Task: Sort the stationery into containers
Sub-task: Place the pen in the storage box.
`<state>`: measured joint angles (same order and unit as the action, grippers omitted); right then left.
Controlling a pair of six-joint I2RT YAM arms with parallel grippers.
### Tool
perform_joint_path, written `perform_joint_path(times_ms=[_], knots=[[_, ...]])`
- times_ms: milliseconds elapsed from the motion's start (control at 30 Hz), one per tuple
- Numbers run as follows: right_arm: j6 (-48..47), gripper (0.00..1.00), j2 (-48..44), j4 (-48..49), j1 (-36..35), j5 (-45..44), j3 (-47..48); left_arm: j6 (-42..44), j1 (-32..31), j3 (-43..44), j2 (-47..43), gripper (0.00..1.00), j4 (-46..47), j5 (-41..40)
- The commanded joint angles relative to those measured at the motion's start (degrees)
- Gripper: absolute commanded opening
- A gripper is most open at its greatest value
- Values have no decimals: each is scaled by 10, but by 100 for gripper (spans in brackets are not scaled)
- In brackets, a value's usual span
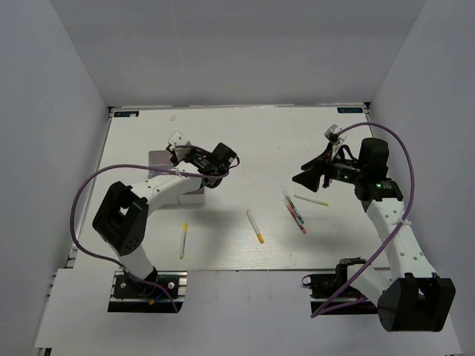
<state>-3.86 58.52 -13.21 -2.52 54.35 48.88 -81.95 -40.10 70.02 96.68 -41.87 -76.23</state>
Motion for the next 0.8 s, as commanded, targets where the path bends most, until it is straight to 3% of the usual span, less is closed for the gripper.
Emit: perform_joint_path(times_ms=[0, 467, 533, 700, 767], knots=[[-8, 71, 0, 5, 8, 20, -4, -51, 1, 9, 0, 0, 8, -69], [-10, 72, 8, 5, 15, 25, -4, -96, 1, -37, 18, 0, 36, -72], [-11, 74, 12, 6, 15, 24, -4, -104, 1, -37, 18, 10, 29, -72], [-14, 75, 14, 2, 16, 30, -1, -110, -9, -37, 18, 44, 13, -78], [-14, 75, 13, 1, 16, 30, -1, -116, -9, -31, 18, 46, 6, -78]])
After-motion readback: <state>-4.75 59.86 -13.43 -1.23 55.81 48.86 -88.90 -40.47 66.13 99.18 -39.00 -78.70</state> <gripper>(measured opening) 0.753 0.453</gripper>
